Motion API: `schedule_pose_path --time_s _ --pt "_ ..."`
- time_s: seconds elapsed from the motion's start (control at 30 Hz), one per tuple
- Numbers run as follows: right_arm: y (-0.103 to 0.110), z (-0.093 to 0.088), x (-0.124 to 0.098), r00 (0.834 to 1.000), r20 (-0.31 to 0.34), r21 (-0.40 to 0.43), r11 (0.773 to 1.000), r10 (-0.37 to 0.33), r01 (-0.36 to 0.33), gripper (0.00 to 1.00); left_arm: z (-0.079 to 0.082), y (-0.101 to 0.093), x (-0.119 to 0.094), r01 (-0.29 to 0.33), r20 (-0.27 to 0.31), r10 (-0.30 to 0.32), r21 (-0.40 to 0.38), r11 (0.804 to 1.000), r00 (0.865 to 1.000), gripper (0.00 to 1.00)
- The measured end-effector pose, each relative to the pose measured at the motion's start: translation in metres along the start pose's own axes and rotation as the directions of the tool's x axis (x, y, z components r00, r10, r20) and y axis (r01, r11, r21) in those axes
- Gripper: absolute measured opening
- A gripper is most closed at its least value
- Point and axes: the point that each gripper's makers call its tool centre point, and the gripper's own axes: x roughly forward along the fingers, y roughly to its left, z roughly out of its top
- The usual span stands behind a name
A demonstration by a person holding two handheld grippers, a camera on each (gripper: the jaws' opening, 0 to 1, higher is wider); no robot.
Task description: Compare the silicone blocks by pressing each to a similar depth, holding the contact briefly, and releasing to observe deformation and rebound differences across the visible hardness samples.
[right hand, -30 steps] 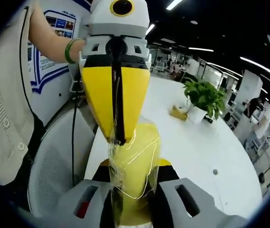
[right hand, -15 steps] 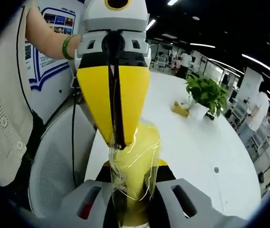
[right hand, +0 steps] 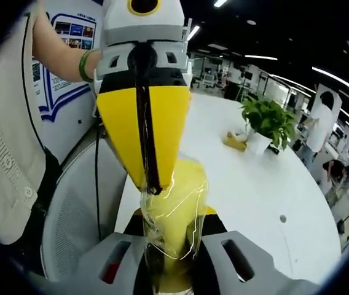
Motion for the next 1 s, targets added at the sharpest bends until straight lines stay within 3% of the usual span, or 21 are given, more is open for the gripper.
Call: schedule_pose_path --time_s 0.73,1.0 --pt "-0.0017 0.0074 0.0006 0.999 0.035 -0.008 1.000 -0.022 0.022 0.08 0.0039 -0.0034 -0.0019 -0.015 -0.005 0.015 0.033 0.999 1.000 0.00" --pt "-0.0018 0.0087 -0.0007 0.999 0.040 -0.029 0.999 -0.034 0.035 0.10 0.0047 -0.0043 -0.0034 -0.021 -0.008 0.021 0.003 1.000 1.000 0.00"
